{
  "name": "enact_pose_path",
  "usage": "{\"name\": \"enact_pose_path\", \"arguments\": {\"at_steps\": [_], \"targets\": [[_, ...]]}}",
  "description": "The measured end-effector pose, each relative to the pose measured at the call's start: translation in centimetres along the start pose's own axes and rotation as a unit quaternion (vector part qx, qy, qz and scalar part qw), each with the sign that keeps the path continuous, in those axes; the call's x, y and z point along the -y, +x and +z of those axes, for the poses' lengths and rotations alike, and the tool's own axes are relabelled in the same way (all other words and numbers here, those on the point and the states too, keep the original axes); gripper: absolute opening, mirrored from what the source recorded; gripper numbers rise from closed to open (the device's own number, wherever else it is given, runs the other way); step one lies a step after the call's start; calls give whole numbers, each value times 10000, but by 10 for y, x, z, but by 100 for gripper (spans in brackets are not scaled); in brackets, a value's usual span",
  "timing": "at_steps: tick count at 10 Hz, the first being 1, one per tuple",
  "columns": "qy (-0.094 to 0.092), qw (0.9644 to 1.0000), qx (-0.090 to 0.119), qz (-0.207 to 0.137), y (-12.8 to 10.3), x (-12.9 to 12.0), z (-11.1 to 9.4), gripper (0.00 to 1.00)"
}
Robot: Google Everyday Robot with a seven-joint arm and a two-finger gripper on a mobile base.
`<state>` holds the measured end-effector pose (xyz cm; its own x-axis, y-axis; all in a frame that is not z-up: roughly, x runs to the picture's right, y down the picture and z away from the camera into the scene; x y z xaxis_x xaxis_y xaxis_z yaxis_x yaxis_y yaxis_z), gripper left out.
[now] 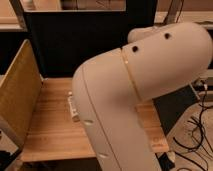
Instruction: Pick up the ceramic bowl
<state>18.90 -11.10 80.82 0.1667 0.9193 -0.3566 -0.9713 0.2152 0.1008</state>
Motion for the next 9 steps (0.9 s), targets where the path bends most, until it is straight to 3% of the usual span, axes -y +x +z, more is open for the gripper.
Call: {"name": "enact_pose_path", "arguments": {"at_steps": [1, 3, 4, 6, 7, 9], "targets": [[167, 9985, 39, -512, -7, -10, 2, 66], [299, 9953, -69, -923, -9, -27, 16, 66], [337, 9947, -216, -942, -7, -34, 32, 66], [397, 9963, -517, -553, -2, -33, 58, 66], [491, 9957, -775, -129, 2, -25, 78, 66], [540, 9910, -1158, 396, 12, -19, 104, 66]]}}
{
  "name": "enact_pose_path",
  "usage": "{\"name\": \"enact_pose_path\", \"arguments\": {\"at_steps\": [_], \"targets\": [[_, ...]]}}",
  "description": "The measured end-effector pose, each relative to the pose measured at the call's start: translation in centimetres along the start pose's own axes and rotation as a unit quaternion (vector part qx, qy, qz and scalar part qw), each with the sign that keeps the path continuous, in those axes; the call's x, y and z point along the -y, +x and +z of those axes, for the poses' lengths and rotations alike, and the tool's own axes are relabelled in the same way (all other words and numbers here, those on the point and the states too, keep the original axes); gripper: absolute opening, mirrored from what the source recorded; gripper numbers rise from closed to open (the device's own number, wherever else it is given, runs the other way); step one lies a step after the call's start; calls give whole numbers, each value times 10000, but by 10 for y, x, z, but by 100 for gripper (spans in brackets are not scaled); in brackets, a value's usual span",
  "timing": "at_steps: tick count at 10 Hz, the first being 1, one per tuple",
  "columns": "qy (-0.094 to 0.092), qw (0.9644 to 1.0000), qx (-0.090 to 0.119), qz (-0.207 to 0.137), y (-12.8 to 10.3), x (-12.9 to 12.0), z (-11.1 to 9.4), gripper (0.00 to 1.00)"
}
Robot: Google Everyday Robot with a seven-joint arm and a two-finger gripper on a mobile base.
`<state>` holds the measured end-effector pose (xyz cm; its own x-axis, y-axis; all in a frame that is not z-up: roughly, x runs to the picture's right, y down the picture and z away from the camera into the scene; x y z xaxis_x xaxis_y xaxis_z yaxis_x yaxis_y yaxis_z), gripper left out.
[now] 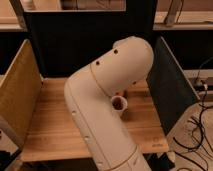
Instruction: Pick up the ceramic bowl
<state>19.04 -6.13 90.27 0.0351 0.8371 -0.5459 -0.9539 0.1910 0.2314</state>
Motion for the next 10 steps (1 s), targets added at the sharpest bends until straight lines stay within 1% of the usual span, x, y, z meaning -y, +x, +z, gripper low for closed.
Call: {"name": "enact_pose_path", "arguments": {"at_steps": [1, 2, 3, 6, 7, 8, 10], "targets": [[-60, 9994, -289, 171, 8, -3, 14, 66], [-86, 9990, -368, 225, 9, -5, 18, 66], [-96, 9988, -410, 241, 10, -5, 20, 66], [-95, 9988, -416, 234, 12, -6, 18, 66], [-117, 9987, -460, 208, 17, -9, 17, 66], [-155, 9983, -548, 106, 24, -18, 18, 66], [-191, 9973, -703, -24, 33, -31, 24, 66]]}}
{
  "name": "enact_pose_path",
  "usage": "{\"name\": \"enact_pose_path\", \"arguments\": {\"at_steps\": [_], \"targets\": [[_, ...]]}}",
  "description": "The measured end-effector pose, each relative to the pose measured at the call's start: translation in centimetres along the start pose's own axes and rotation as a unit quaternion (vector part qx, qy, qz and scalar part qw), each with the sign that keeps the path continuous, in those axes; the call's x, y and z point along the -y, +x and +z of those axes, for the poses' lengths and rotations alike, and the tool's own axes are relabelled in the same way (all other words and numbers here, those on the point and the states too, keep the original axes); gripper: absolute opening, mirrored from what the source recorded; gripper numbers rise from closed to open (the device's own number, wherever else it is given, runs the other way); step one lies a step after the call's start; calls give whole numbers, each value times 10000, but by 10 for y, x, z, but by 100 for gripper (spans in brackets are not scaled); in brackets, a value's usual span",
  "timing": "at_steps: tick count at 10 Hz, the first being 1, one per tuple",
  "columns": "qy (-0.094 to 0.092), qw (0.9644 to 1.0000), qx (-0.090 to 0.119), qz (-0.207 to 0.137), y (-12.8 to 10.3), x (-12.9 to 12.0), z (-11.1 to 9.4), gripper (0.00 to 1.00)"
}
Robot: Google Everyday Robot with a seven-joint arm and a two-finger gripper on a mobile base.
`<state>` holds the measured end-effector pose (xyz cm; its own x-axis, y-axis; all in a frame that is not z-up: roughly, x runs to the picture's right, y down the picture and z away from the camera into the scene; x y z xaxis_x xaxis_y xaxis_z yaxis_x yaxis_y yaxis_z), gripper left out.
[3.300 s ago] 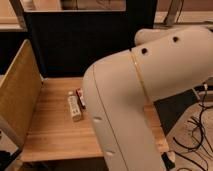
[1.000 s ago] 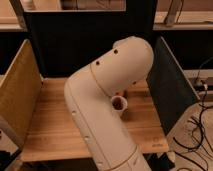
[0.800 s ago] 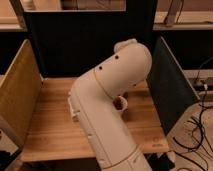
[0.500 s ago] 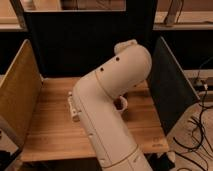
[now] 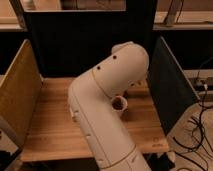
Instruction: Pick up the ceramic bowl
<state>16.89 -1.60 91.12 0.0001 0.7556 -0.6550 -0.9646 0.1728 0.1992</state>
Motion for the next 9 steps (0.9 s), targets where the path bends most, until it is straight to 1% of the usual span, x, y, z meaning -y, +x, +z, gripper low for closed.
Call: {"name": "enact_pose_path", "arguments": {"at_steps": [3, 5, 7, 8, 9], "targets": [[-95, 9993, -334, -125, 6, -17, 28, 66], [-252, 9978, -586, -166, 4, -28, 50, 66], [-369, 9964, -726, -228, 1, -37, 62, 66], [-459, 9953, -809, -274, -1, -42, 69, 63], [-527, 9944, -857, -313, -3, -46, 72, 54]]}}
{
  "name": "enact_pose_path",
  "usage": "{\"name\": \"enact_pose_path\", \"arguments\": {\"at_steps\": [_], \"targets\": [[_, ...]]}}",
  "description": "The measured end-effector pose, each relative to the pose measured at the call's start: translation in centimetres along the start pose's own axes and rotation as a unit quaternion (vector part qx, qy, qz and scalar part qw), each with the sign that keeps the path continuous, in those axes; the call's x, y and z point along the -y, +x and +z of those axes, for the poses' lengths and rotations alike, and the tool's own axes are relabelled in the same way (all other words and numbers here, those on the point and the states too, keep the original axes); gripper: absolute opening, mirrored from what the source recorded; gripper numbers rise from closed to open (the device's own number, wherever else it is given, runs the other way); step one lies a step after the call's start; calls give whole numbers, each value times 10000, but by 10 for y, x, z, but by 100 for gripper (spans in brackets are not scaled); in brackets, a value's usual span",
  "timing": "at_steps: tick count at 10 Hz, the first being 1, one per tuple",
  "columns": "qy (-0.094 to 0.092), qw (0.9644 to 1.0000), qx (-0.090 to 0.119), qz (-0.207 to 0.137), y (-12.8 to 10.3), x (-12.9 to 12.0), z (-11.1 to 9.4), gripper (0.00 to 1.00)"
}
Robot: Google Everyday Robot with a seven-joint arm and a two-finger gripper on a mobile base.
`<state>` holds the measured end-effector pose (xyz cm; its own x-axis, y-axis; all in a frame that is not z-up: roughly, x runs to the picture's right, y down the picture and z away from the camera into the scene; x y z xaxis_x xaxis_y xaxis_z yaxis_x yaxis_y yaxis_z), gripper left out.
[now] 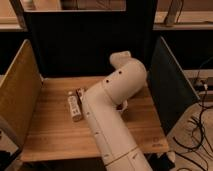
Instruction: Pick up the ceramic bowl
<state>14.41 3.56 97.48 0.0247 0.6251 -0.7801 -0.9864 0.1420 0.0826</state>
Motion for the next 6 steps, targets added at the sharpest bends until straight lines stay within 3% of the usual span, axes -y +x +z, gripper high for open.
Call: {"name": "enact_pose_path", "arguments": {"at_steps": [5, 6], "targets": [[-210, 9997, -31, -93, -10, -3, 2, 6], [-277, 9996, -1, -102, -13, -3, -1, 0]]}}
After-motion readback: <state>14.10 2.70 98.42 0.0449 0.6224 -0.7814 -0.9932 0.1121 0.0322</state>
